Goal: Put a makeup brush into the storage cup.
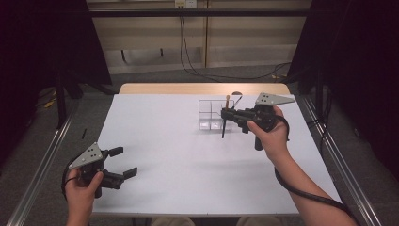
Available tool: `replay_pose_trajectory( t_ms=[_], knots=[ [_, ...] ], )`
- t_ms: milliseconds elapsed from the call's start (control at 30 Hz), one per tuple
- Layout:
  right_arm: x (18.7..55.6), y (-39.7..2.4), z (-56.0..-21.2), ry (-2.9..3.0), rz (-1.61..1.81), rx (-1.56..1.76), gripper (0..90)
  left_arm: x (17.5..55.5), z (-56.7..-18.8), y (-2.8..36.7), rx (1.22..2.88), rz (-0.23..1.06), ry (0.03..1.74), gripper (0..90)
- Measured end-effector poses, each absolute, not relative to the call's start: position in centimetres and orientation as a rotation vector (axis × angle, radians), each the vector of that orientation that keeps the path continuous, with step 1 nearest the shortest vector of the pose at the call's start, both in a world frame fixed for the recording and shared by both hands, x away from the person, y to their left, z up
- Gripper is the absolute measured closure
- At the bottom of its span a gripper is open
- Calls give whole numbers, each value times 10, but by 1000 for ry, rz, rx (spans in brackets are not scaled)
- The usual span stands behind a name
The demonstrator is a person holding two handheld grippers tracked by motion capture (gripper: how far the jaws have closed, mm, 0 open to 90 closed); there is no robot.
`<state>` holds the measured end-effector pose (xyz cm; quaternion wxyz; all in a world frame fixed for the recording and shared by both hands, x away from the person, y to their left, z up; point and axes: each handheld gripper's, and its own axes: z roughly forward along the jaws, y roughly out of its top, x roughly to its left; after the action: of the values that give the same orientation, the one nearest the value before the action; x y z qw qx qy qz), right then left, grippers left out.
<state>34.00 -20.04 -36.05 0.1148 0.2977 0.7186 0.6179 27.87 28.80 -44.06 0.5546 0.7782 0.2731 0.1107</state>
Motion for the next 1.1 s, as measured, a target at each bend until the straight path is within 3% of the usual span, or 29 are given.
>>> replay_pose_trajectory(
  t_ms=[1100],
  knots=[
    [369, -206, -349, 1996, 1745, 944, 839, 277, -440, 285, 1850, 255, 628, 7]
  ],
)
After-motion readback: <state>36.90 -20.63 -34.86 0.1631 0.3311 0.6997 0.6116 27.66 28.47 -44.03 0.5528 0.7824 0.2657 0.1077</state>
